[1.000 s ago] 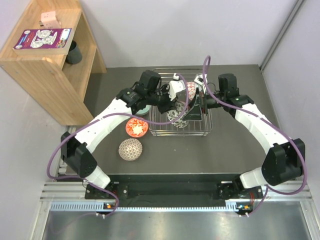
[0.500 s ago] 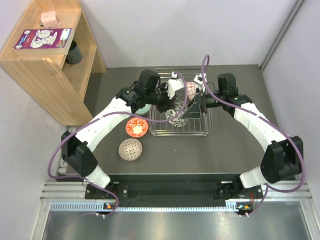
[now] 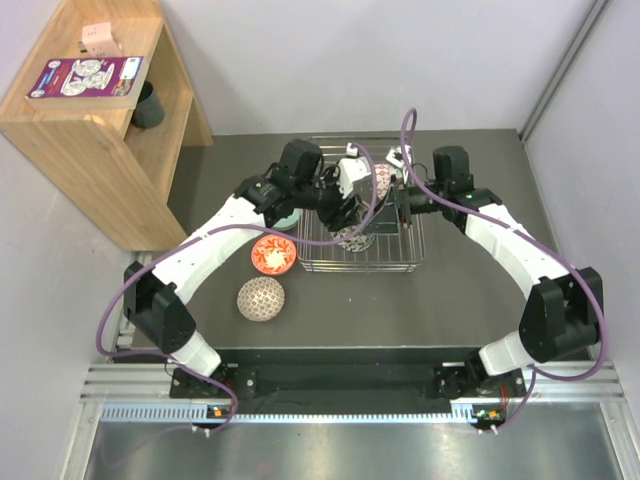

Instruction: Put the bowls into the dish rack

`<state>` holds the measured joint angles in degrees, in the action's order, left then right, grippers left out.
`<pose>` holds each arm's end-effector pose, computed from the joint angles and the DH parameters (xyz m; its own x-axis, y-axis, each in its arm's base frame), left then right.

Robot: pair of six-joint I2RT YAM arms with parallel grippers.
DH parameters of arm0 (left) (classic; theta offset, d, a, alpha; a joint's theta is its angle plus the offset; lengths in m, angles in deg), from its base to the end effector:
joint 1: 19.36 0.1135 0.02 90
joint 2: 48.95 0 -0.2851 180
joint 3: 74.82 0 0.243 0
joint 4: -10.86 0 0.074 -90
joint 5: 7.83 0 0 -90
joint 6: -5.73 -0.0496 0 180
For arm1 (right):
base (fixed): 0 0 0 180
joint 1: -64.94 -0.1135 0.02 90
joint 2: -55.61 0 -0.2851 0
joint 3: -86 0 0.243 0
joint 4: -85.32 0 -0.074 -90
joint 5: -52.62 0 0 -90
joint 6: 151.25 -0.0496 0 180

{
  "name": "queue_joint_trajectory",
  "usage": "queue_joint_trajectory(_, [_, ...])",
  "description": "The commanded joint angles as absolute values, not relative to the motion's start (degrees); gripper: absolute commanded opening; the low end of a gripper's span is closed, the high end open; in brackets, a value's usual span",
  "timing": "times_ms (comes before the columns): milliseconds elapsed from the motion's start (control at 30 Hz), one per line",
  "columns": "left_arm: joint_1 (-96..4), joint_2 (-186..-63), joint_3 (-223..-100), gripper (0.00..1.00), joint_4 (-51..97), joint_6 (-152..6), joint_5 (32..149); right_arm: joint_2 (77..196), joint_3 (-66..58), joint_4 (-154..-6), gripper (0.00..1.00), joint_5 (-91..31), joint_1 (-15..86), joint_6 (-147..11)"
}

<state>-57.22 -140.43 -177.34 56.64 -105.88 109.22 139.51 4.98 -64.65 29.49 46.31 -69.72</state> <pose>0.2727 -0.2406 0.3777 -0.1083 0.4996 -0.8594 0.9482 0.3117 0.0617 0.2800 0.1425 0.3340 -0.6355 -0.1532 -0.7568 -0.7719 0.1498 0.6179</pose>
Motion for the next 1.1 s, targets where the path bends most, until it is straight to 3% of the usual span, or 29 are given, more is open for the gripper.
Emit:
queue_joint_trajectory(0, [-55.93,-139.56,-176.74,0.71,51.18,-104.4,111.17,138.85,4.72,-69.74,0.0,28.11,46.22,-70.65])
queue_joint_trajectory(67, [-54.69,-139.3,-176.04,0.73,50.39,-103.26,112.4,138.67,5.6,-70.8,0.0,27.4,46.49,-71.27])
queue_joint_trajectory(233, [-48.81,-137.98,-173.84,0.99,46.96,-99.75,114.16,138.23,6.66,-72.2,0.0,24.41,47.1,-72.5])
queue_joint_trajectory(600, [-36.15,-130.16,-163.65,0.99,39.84,-95.34,110.04,140.51,-2.21,-65.44,0.0,6.85,47.28,-68.72])
queue_joint_trajectory(1067, [-34.39,-130.16,-154.51,0.99,39.22,-97.1,105.02,151.66,-14.95,-66.67,0.0,-29.0,42.89,-67.84])
